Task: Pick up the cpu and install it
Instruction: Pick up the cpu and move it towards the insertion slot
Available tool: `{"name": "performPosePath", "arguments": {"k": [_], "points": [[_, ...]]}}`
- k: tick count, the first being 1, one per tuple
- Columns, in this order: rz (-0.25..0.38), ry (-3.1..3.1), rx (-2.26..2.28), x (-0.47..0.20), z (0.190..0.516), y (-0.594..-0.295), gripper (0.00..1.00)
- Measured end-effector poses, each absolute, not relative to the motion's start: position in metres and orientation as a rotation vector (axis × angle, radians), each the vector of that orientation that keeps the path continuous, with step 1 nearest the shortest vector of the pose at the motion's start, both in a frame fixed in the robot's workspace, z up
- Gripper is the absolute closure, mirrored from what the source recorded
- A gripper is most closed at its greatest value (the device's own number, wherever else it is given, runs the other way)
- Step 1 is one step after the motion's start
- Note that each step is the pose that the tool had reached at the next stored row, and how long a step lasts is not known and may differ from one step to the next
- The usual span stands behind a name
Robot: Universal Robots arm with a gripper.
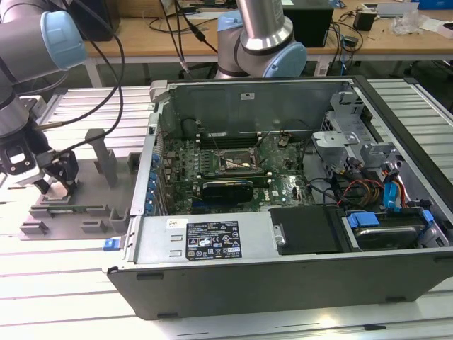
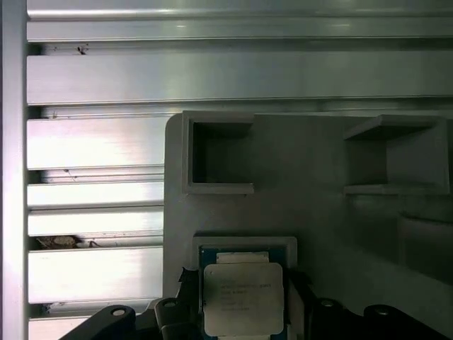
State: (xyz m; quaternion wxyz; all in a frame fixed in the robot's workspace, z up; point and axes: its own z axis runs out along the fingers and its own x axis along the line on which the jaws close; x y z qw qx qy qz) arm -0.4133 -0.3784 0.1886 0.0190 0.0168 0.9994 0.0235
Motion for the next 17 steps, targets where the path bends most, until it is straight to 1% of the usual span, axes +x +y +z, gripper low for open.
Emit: {"name": "performPosePath", "arguments": {"k": [8,9,10,14,17], "points": [[0.073,3.102,0.052,-0.4132,0.1871,-0.3784,0.4],[0.073,3.102,0.052,-0.4132,0.187,-0.3784,0.41],[0.073,3.103,0.052,-0.4132,0.187,-0.3784,0.45],[0.073,3.102,0.052,-0.4131,0.1873,-0.3783,0.45],[0.073,3.102,0.052,-0.4132,0.1963,-0.3784,0.45]]}}
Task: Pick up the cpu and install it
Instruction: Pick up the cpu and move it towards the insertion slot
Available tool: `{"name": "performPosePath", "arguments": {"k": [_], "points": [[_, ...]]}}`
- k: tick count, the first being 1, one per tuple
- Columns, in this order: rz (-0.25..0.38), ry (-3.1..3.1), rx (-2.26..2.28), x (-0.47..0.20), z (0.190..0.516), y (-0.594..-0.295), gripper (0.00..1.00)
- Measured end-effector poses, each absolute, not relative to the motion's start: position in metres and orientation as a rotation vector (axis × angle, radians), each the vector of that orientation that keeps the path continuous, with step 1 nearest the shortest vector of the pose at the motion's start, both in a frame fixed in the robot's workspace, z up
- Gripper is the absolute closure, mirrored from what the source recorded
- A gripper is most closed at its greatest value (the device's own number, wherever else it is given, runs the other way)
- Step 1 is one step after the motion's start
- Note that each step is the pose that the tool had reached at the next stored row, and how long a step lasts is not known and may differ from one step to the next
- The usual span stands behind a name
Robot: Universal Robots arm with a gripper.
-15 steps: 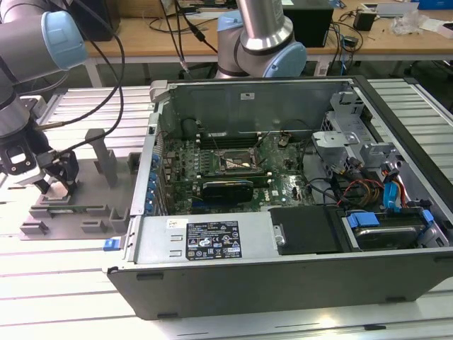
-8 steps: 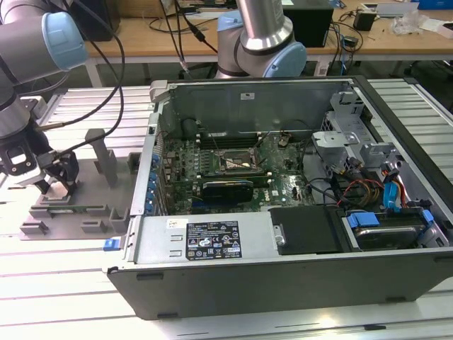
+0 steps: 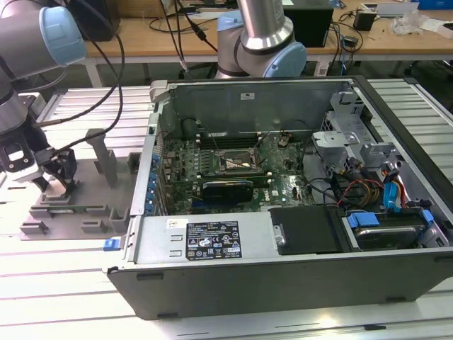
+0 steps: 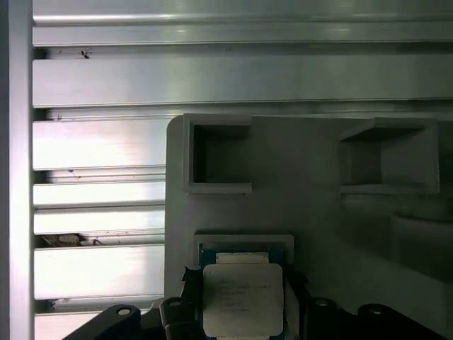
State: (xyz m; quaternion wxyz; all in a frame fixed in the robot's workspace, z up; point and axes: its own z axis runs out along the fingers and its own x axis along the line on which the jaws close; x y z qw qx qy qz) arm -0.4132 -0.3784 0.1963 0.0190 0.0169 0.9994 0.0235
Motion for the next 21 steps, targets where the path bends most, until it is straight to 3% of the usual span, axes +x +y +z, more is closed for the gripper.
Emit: {"name": "performPosePath", "arguments": {"k": [21], "points": [[0.073,3.102,0.052,-0.4132,0.2079,-0.3783,0.45]]}}
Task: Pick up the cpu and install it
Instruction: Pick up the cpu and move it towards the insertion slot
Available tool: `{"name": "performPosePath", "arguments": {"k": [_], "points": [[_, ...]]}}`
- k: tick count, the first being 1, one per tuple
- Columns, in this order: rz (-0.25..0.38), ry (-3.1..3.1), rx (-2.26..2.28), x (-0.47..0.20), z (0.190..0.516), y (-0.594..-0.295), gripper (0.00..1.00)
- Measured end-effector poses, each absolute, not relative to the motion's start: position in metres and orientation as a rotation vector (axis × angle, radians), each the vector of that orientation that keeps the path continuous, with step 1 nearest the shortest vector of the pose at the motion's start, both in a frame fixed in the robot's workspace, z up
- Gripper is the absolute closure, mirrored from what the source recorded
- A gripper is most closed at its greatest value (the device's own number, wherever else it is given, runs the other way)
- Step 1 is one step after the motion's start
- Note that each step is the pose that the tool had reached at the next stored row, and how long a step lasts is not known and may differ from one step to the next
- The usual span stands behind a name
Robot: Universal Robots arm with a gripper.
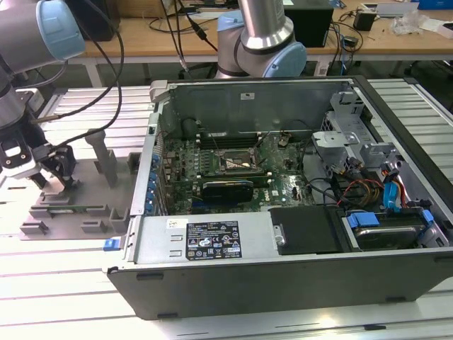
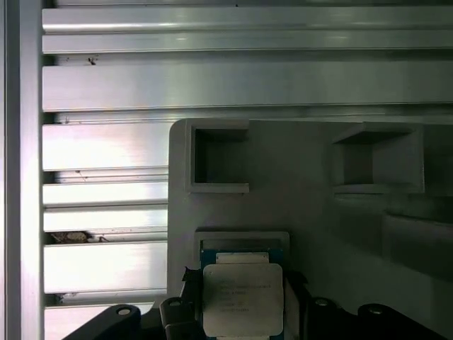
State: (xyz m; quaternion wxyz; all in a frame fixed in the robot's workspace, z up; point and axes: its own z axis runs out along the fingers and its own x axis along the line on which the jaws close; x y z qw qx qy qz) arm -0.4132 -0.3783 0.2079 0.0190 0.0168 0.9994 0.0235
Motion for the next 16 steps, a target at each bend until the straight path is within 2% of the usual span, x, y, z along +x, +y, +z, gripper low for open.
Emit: {"name": "performPosePath", "arguments": {"k": [12,16], "points": [[0.073,3.102,0.052,-0.413,0.27,-0.377,0.45],[0.073,3.102,0.052,-0.413,0.309,-0.377,0.45]]}}
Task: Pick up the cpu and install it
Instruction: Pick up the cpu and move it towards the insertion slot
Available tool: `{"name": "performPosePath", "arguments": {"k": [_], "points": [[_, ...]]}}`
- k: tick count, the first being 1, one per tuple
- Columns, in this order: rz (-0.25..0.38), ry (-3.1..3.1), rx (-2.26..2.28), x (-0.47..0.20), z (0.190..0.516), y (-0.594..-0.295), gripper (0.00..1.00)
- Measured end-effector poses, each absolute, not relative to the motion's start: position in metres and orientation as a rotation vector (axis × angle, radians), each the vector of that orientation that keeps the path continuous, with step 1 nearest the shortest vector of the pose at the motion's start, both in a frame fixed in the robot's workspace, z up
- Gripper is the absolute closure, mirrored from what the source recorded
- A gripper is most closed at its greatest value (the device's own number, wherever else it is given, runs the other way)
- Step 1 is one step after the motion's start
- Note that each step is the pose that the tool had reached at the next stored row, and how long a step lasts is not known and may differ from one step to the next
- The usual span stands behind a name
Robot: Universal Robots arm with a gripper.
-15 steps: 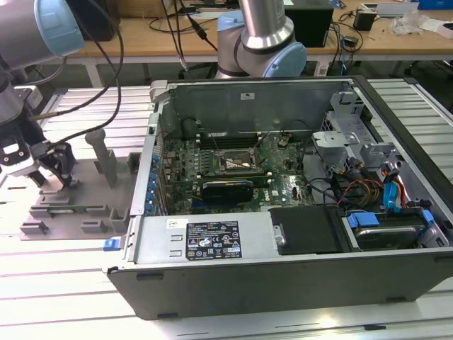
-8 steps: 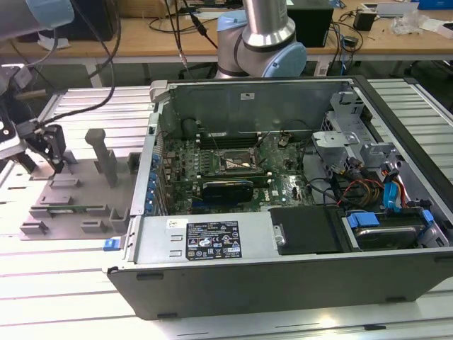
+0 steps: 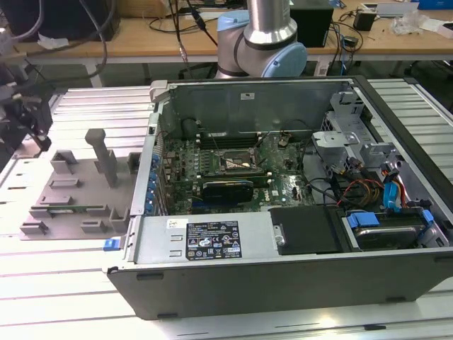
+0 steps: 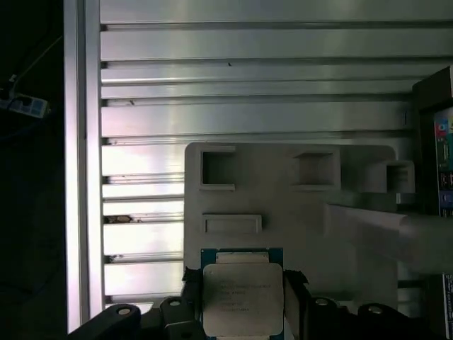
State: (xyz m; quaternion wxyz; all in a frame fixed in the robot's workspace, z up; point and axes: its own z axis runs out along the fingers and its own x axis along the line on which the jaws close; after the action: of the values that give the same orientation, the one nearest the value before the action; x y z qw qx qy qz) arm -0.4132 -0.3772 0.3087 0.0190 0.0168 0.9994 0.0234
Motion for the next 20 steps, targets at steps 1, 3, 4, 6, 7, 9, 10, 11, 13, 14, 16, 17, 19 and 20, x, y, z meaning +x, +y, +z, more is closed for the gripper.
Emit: {"name": "performPosePath", "arguments": {"k": [1,3,4,6,7,9,10,11,13,14,16,17,19,20], "points": [[0.073,3.102,0.052,-0.413,0.314,-0.377,0.45],[0.073,3.102,0.052,-0.413,0.33,-0.377,0.45],[0.073,3.102,0.052,-0.413,0.335,-0.377,0.45],[0.073,3.102,0.052,-0.413,0.344,-0.377,0.45],[0.073,3.102,0.052,-0.413,0.351,-0.377,0.45],[0.073,3.102,0.052,-0.413,0.361,-0.377,0.45],[0.073,3.102,0.052,-0.413,0.368,-0.377,0.45],[0.073,3.102,0.052,-0.413,0.378,-0.377,0.45],[0.073,3.102,0.052,-0.413,0.395,-0.377,0.45],[0.073,3.102,0.052,-0.413,0.402,-0.377,0.45],[0.073,3.102,0.052,-0.413,0.415,-0.377,0.45],[0.073,3.102,0.052,-0.413,0.419,-0.377,0.45],[0.073,3.102,0.052,-0.413,0.431,-0.377,0.45],[0.073,3.102,0.052,-0.413,0.434,-0.377,0.45]]}}
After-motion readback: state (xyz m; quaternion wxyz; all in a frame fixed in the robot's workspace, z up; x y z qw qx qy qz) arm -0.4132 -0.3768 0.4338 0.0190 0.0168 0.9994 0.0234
